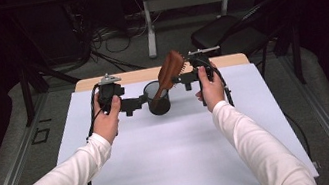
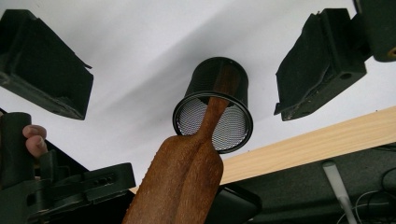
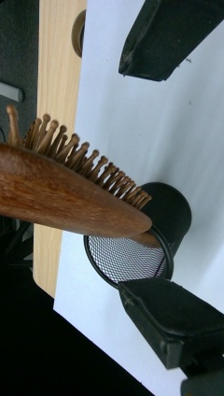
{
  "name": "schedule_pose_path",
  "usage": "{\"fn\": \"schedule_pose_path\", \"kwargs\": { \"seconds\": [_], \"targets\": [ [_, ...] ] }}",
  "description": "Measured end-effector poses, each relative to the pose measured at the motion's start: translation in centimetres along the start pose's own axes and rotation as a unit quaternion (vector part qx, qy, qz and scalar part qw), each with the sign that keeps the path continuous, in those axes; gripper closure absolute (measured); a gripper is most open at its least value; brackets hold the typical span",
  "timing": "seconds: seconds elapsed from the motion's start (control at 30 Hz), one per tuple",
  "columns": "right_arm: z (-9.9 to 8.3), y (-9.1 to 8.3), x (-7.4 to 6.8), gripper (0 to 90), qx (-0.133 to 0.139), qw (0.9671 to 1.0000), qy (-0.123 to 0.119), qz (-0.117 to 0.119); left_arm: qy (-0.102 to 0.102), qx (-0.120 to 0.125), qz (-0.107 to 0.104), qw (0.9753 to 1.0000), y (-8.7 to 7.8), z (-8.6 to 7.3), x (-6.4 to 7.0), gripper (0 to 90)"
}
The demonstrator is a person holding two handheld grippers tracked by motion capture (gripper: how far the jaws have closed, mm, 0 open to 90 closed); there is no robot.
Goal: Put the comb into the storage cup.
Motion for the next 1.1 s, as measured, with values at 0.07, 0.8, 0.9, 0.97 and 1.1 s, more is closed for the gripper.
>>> {"fn": "schedule_pose_path", "kwargs": {
  "seconds": [0.07, 0.8, 0.9, 0.97, 1.1],
  "targets": [
    [-0.1, -0.4, 0.0, 0.0, -0.003, 1.0, 0.0, 0.0, 0.001, 0.0, -0.001, 1.0, 0.0, 0.0, 0.1, 4.0],
    [-1.5, -5.1, 0.7, 0.0, -0.003, 0.9999, -0.011, 0.01, 0.011, -0.005, 0.002, 0.9999, 0.1, -0.1, 0.6, 4.3],
    [-1.7, -5.6, 0.8, 0.0, -0.002, 0.9998, -0.014, 0.013, 0.011, -0.004, 0.001, 0.9999, 0.0, -0.1, 0.6, 4.3],
    [-2.0, -5.9, 0.7, 0.0, -0.003, 0.9998, -0.016, 0.011, 0.011, -0.004, 0.002, 0.9999, 0.0, -0.1, 0.5, 4.3],
    [-2.3, -6.5, 0.6, 0.0, -0.007, 0.9997, -0.019, 0.014, 0.01, -0.002, 0.005, 0.9999, -0.2, 0.0, 0.3, 4.3]
  ]
}}
Point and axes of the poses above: each handheld gripper's, and its own axes: y roughly forward along the jaws, z roughly out of its top, x roughly to its right, the point moved 6 cm from there along y, roughly forward along the jaws, and after that the axes turned 11 degrees about z, right-handed, at the moved point
